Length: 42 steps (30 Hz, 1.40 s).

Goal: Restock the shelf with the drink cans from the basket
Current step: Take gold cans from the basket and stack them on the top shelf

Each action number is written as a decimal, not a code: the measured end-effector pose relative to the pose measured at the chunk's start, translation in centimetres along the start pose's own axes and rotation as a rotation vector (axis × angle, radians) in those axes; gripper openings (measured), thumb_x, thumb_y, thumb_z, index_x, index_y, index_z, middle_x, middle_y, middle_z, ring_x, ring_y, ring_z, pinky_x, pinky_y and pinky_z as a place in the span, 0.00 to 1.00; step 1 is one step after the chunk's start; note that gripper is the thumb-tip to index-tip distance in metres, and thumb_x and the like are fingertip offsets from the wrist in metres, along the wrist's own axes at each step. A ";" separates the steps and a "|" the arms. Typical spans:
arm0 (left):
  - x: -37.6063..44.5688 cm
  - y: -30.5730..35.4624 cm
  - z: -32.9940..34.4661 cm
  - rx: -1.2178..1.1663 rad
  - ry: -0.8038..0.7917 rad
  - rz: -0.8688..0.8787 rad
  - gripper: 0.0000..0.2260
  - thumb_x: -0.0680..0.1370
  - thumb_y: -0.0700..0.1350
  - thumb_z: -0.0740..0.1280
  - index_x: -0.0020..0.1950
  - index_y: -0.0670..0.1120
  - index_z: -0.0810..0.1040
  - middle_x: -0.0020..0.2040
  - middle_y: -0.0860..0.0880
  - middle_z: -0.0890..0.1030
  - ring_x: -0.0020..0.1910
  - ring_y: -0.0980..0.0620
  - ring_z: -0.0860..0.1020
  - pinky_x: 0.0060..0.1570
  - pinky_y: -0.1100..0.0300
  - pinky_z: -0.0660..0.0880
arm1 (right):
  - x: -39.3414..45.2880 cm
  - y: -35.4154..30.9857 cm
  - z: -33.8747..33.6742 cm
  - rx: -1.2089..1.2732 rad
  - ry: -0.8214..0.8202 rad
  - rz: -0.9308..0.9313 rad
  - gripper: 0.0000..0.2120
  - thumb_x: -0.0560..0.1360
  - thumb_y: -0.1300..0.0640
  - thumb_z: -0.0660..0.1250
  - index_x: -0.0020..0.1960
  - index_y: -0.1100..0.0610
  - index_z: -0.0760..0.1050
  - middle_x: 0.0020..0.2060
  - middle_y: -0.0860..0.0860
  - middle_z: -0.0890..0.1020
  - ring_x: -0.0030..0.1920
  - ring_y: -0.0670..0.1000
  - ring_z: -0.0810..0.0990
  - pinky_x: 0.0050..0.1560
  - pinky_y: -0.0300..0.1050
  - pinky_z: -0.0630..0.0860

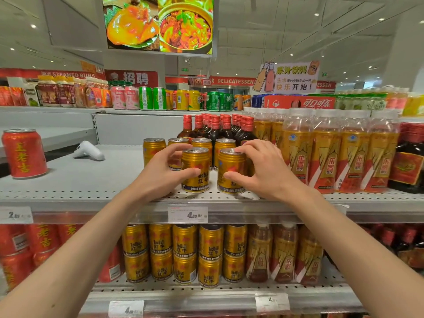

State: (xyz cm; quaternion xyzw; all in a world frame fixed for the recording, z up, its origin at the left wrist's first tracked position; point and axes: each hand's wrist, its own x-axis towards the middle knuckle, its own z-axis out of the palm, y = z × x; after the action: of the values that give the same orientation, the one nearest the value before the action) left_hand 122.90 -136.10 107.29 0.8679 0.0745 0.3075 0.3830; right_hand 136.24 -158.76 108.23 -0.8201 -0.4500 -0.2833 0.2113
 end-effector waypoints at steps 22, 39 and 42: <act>0.8 0.2 2.0 -0.095 -0.026 0.007 0.36 0.75 0.53 0.76 0.79 0.63 0.63 0.77 0.50 0.70 0.72 0.48 0.72 0.61 0.54 0.72 | -0.2 -1.1 1.3 -0.014 0.084 0.079 0.34 0.72 0.32 0.70 0.69 0.53 0.74 0.65 0.50 0.79 0.69 0.52 0.73 0.74 0.54 0.60; -12.5 2.4 4.3 -0.244 0.254 -0.005 0.15 0.79 0.51 0.72 0.65 0.54 0.77 0.57 0.56 0.83 0.55 0.58 0.82 0.52 0.65 0.78 | -13.3 -3.2 -2.1 0.652 0.135 0.403 0.15 0.79 0.47 0.70 0.64 0.48 0.77 0.52 0.44 0.83 0.51 0.43 0.83 0.51 0.36 0.80; -16.2 1.0 6.4 -0.317 0.265 -0.084 0.10 0.78 0.48 0.73 0.60 0.53 0.80 0.53 0.52 0.85 0.53 0.51 0.84 0.57 0.52 0.81 | -17.6 -2.0 -0.7 0.724 0.119 0.505 0.12 0.79 0.49 0.71 0.61 0.49 0.79 0.49 0.47 0.85 0.49 0.48 0.85 0.53 0.48 0.83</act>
State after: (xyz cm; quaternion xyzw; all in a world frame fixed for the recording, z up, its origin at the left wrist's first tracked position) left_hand 113.66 -146.66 96.92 0.7447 0.1110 0.4108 0.5142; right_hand 126.69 -169.08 97.45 -0.7596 -0.2929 -0.0934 0.5731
